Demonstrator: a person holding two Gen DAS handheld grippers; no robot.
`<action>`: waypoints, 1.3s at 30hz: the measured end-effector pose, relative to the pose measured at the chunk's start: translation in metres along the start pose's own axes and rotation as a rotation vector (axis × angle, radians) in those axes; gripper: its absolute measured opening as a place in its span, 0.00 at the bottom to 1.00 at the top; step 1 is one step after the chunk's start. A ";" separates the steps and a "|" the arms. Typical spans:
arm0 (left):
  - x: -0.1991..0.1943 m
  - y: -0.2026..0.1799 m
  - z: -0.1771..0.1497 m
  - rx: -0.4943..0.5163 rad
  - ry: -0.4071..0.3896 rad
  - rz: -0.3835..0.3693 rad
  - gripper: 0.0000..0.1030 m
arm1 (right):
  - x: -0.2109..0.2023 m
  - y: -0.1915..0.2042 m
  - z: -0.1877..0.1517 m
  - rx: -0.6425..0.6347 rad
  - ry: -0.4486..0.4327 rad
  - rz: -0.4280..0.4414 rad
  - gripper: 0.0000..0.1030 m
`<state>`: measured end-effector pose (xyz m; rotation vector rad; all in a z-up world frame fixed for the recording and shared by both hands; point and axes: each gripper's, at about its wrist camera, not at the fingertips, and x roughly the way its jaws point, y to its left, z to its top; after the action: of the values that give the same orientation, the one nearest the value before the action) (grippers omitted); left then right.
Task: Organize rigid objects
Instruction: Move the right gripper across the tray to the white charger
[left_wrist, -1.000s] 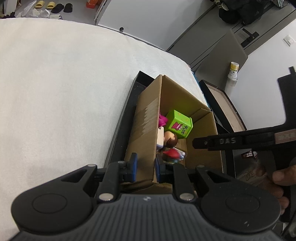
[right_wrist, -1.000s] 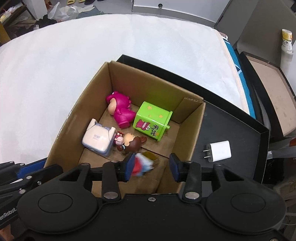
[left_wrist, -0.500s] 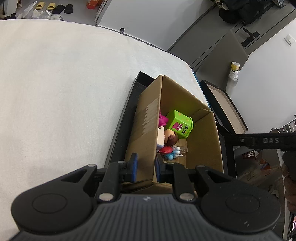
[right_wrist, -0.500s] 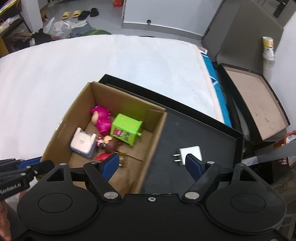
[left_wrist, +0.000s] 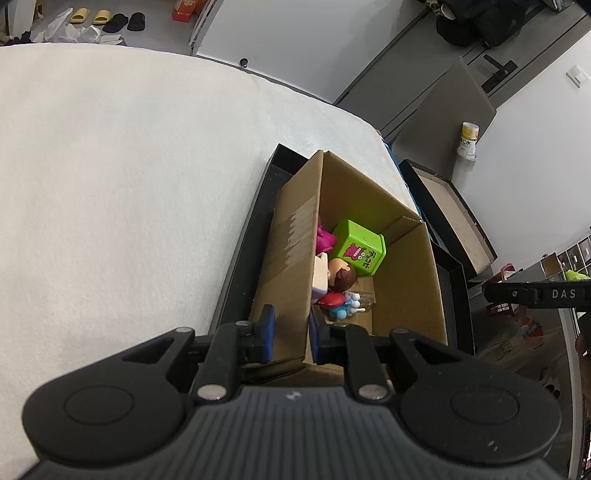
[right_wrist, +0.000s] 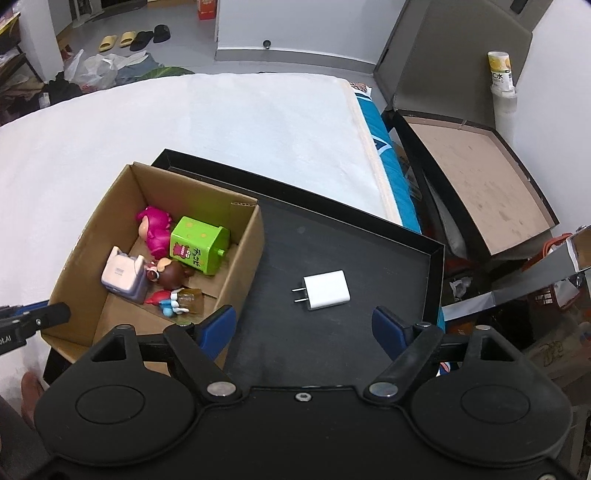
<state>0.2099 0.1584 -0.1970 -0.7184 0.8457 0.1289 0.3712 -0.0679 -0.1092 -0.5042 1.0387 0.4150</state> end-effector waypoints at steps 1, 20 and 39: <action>0.000 0.000 0.000 0.000 0.000 0.001 0.17 | 0.000 -0.002 -0.001 -0.007 0.001 0.008 0.78; 0.004 -0.002 0.000 -0.002 0.002 0.019 0.17 | 0.005 -0.048 -0.006 -0.039 -0.041 0.077 0.96; 0.007 -0.005 0.002 0.001 0.000 0.044 0.17 | 0.070 -0.055 -0.014 -0.104 0.005 0.116 0.89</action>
<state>0.2178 0.1542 -0.1984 -0.6993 0.8620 0.1673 0.4228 -0.1145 -0.1661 -0.5391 1.0587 0.5729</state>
